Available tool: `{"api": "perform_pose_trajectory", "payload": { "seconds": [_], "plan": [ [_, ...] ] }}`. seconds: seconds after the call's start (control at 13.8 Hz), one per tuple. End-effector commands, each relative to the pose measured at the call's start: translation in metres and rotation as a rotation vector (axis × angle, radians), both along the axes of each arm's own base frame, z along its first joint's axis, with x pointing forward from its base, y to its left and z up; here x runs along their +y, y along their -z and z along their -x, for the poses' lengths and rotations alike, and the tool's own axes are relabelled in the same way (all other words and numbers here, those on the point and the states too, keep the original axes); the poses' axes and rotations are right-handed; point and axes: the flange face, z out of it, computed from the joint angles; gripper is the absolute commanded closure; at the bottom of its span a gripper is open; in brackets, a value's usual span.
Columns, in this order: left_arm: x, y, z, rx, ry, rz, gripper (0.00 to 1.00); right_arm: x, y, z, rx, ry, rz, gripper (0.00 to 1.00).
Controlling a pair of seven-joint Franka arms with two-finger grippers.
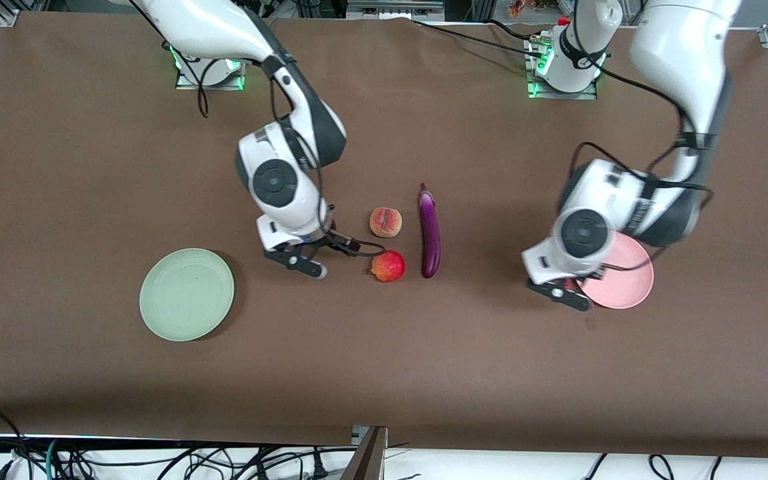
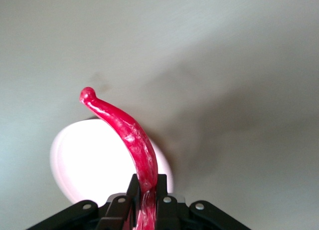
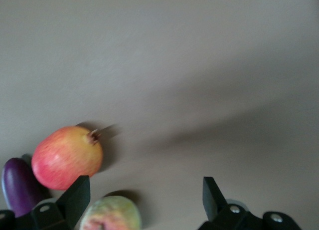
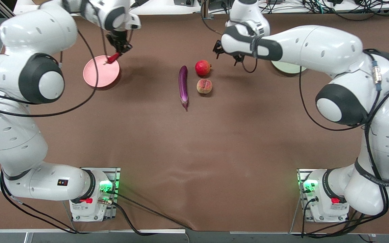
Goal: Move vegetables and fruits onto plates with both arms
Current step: 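Carry the chili over the pink plate while the right gripper reaches the peach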
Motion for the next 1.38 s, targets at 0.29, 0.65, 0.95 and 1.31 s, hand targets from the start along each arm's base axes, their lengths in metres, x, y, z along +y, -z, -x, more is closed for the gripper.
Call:
{"api": "perform_pose_trajectory", "payload": {
  "seconds": [0.29, 0.65, 0.95, 1.31],
  "plan": [
    [0.072, 0.052, 0.000, 0.145, 0.097, 0.039, 0.98, 0.064, 0.030, 0.040, -0.018, 0.017, -0.025, 0.00],
    [0.073, 0.082, 0.005, 0.182, 0.094, 0.052, 0.90, 0.091, 0.047, 0.061, -0.026, 0.030, -0.050, 0.00],
    [0.072, 0.083, 0.005, 0.182, 0.057, 0.085, 0.00, 0.100, 0.071, 0.075, -0.009, 0.000, -0.022, 0.00],
    [0.071, 0.054, -0.001, 0.142, 0.040, 0.098, 0.00, 0.104, 0.077, 0.081, -0.008, -0.026, -0.012, 0.45]
  ]
}}
